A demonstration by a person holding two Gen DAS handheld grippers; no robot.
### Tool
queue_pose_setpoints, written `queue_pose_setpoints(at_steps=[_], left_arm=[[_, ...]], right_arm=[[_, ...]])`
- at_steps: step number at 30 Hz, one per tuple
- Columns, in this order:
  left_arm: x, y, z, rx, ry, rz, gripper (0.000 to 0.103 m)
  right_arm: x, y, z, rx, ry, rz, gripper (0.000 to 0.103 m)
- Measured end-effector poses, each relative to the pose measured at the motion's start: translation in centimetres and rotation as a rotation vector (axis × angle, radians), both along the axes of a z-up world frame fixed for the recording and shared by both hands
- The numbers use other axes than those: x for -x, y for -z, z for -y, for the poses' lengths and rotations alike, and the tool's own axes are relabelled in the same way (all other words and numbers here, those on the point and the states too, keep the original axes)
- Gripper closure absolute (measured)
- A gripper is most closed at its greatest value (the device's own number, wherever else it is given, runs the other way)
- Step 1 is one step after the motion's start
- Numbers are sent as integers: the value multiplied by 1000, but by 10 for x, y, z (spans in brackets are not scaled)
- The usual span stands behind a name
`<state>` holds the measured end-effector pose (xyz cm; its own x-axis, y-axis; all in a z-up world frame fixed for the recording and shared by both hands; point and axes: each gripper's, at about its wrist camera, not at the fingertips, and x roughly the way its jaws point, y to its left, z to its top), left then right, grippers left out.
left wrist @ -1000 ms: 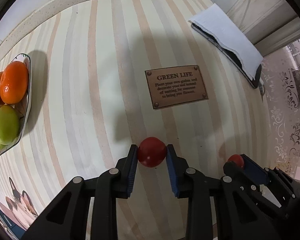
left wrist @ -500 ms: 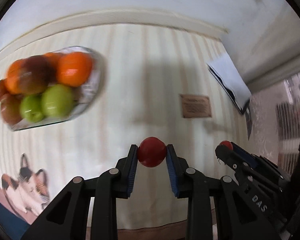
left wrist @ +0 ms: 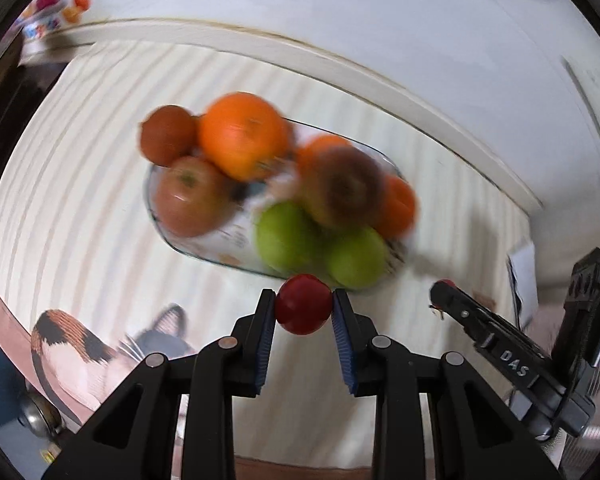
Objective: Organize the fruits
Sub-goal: 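Lower the tomato onto the plate with the right tool while the left tool sets its tomato there, then open both tools and lift them away from the plate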
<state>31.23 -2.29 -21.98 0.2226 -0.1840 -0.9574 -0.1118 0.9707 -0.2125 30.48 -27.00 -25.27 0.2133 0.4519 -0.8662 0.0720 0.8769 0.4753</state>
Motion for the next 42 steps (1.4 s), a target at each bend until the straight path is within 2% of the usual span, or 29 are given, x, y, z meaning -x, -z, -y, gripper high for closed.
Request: queue_pose_setpoints(at_steps=[5, 10, 13, 15, 18, 19, 21, 22, 23, 25, 26, 32, 38, 42], left_arm=[[-24, 19, -36, 40, -63, -46, 77], [-38, 40, -54, 56, -84, -103, 77], [-42, 51, -56, 70, -91, -141, 77], [-42, 56, -56, 64, -100, -165, 76], [-38, 54, -55, 53, -105, -161, 74], [-38, 52, -55, 47, -103, -156, 71], [-36, 51, -53, 29, -99, -151, 60], [-34, 48, -53, 16, -98, -142, 51], [-32, 46, -52, 10, -96, -132, 37], [-26, 40, -51, -15, -94, -113, 17], [-21, 37, -50, -27, -91, -102, 15], [11, 15, -43, -109, -80, -39, 13], [39, -15, -36, -165, -69, 35, 13], [51, -40, -33, -176, -60, 90, 13]], right_arm=[[-35, 20, -22, -5, -15, -48, 75], [-54, 34, -33, -5, -18, -92, 75], [-58, 38, -36, 1, -12, -109, 69], [-59, 38, -35, 1, -8, -115, 43], [-59, 37, -33, 9, -4, -121, 27], [-56, 34, -30, 12, -7, -121, 25], [-53, 30, -26, 27, -16, -119, 15], [-51, 28, -22, 40, -23, -120, 13], [-50, 24, -24, 67, -36, -114, 11], [-48, 17, -28, 128, -66, -90, 10], [-45, 11, -32, 175, -90, -71, 9], [-24, -17, -47, 305, -167, 25, 7], [-2, -52, -51, 333, -177, 104, 6], [12, -78, -48, 340, -162, 146, 6]])
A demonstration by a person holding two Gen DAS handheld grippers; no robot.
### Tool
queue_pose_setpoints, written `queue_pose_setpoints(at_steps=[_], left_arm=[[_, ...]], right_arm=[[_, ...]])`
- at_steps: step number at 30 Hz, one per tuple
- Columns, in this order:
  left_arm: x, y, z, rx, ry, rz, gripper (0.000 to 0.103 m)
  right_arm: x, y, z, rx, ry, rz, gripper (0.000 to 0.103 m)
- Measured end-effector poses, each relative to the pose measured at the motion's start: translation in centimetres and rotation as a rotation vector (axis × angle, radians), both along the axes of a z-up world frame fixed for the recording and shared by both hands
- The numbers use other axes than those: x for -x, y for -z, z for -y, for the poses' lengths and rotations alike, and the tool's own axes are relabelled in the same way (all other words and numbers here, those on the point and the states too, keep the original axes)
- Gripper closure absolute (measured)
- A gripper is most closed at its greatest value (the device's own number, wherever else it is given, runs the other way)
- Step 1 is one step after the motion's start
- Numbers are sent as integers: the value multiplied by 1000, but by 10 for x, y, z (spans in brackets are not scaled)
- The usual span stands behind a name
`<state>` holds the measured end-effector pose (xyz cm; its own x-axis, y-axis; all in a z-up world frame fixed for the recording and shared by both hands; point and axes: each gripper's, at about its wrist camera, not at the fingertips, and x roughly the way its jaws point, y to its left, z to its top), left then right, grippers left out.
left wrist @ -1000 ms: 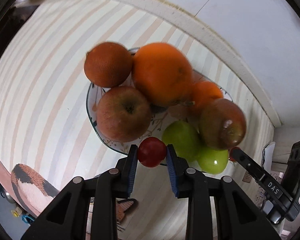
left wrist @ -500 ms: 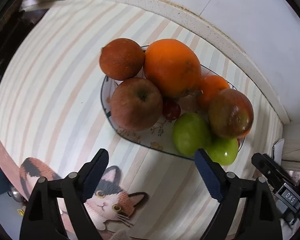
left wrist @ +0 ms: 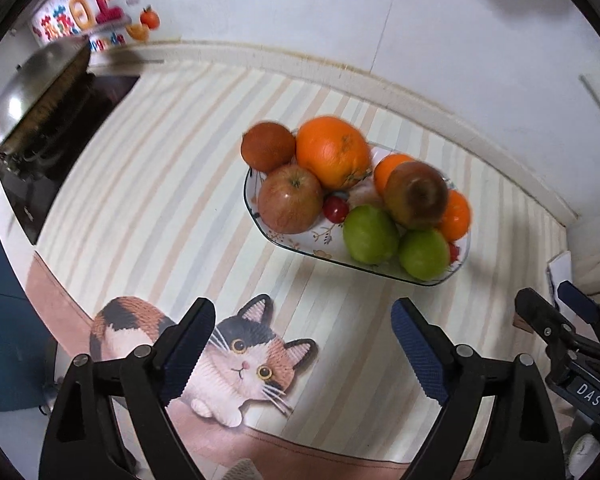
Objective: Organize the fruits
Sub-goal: 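Open both tools and lift them away from the plate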
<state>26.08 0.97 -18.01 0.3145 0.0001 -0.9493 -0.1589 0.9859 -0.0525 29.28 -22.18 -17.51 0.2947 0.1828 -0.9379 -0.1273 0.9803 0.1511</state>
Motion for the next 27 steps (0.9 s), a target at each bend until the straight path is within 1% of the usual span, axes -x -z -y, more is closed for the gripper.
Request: queue_pose_setpoints(at_steps=[3, 5, 13, 18, 23, 27], left_arm=[[16, -23, 5, -4, 16, 48, 13], [31, -40, 7, -24, 24, 86, 13], [99, -100, 13, -62, 36, 217, 13], [138, -127, 12, -81, 43, 281, 13], [172, -148, 9, -75, 44, 324, 13], [194, -163, 8, -78, 50, 360, 13]], right_arm=[[15, -24, 1, 5, 9, 40, 6], [28, -40, 2, 2, 15, 68, 6], [93, -113, 3, -5, 3, 189, 6], [141, -156, 6, -15, 3, 251, 6], [183, -189, 10, -42, 11, 292, 5], [207, -207, 10, -55, 9, 318, 5]])
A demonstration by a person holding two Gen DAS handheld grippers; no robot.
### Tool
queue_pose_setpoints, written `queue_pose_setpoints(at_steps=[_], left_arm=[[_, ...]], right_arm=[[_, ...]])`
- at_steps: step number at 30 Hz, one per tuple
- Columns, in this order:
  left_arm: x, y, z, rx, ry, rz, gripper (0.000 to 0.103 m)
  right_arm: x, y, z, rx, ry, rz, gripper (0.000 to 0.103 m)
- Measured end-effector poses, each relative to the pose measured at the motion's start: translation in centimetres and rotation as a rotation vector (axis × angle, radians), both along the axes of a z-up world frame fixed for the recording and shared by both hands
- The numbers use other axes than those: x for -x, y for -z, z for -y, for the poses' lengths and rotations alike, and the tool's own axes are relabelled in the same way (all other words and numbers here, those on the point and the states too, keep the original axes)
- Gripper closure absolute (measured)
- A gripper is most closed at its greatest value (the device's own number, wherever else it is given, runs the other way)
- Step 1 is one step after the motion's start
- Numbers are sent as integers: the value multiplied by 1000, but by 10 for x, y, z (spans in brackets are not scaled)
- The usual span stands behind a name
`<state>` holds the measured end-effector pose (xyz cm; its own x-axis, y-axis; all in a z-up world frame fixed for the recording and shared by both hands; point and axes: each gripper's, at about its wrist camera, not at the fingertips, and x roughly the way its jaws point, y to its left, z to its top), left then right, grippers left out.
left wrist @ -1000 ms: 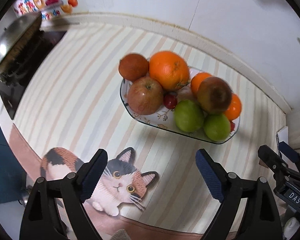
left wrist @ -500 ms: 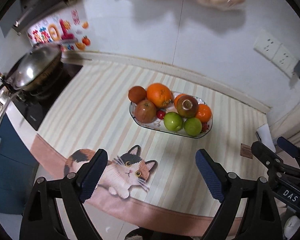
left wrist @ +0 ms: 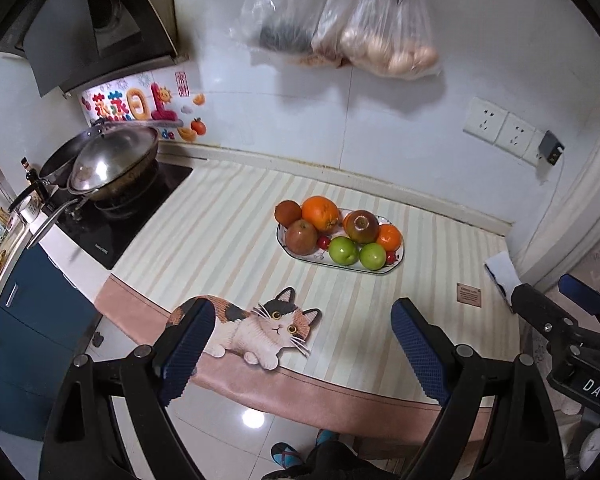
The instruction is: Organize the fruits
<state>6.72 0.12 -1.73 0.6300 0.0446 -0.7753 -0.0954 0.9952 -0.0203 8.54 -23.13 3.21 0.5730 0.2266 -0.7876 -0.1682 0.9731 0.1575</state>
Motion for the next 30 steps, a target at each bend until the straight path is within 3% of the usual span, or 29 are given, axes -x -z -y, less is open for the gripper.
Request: queue_pose_setpoints(at_steps=[8, 20, 22, 25, 30], left_arm=[[32, -19, -2, -1, 0, 51, 13], [38, -20, -3, -4, -8, 58, 13], [35, -20, -2, -7, -9, 57, 13], [28, -16, -1, 4, -5, 50, 1], [5, -6, 0, -9, -25, 40, 1]], right_arm=[[35, -30, -3, 2, -3, 61, 5], [41, -33, -5, -13, -13, 52, 2], [36, -30, -4, -8, -14, 52, 2], [22, -25, -3, -2, -12, 48, 2], [-2, -9, -6, 1, -11, 40, 2]])
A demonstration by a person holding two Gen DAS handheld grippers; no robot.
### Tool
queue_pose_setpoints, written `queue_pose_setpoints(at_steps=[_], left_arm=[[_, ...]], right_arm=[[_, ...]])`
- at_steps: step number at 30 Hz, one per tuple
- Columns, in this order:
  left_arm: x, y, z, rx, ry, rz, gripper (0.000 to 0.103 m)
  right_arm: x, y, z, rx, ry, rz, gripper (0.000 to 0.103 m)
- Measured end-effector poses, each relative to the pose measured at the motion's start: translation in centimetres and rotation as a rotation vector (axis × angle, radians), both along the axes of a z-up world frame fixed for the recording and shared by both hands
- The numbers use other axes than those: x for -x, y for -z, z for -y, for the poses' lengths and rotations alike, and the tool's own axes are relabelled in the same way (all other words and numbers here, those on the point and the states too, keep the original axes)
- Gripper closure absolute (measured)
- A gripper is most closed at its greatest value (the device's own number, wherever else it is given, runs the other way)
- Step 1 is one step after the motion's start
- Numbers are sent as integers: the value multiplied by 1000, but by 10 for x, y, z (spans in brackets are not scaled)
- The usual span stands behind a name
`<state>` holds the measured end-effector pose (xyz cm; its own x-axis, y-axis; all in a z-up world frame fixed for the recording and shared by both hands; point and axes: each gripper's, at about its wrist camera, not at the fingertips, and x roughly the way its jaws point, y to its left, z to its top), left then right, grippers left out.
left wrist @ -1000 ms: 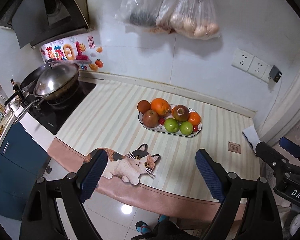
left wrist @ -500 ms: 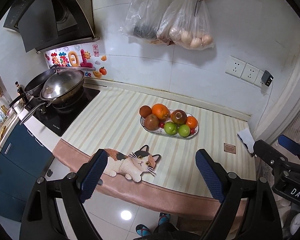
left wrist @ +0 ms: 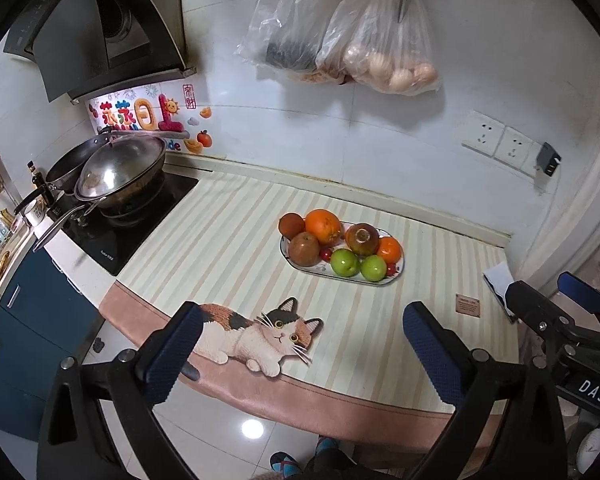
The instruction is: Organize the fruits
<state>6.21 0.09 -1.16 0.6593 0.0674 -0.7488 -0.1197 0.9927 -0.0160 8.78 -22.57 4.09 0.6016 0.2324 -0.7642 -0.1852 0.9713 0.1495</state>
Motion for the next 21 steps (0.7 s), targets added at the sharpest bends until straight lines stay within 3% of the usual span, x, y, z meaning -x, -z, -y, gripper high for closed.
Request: queue_pose_setpoints(at_steps=[21], left_arm=[[-96, 53, 6, -57, -41, -84, 1]], right_arm=[[-103, 71, -11, 57, 12, -62, 2]])
